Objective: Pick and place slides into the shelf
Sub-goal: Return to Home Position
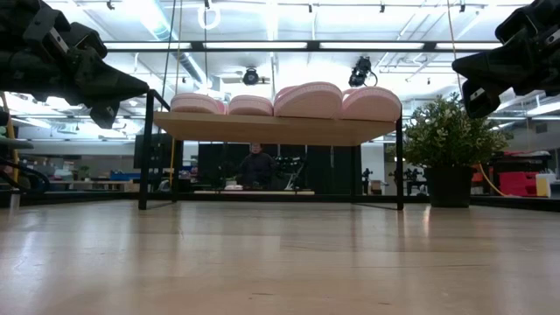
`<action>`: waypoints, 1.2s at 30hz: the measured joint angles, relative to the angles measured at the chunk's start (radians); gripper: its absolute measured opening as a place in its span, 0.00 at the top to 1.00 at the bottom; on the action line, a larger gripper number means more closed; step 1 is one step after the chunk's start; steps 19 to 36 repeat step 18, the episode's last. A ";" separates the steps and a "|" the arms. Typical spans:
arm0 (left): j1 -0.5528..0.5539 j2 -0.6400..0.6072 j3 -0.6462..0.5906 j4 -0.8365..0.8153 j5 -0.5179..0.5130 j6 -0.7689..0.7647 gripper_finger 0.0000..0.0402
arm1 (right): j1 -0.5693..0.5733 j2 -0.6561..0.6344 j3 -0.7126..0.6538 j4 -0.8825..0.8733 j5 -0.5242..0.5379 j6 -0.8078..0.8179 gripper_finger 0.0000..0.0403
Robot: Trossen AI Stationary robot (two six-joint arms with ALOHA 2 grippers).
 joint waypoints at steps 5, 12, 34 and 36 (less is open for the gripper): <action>0.000 0.000 0.000 0.000 0.000 0.000 0.94 | 0.000 0.000 0.000 0.000 0.000 0.000 0.96; 0.000 0.000 0.000 0.000 0.000 0.000 0.91 | 0.000 0.000 0.000 0.000 0.000 0.000 0.96; 0.000 0.000 0.000 0.000 0.000 0.000 0.93 | 0.000 0.000 0.000 0.000 0.000 0.000 0.96; 0.000 0.000 0.000 0.000 0.000 0.000 0.93 | 0.000 0.000 0.000 0.000 0.000 0.000 0.96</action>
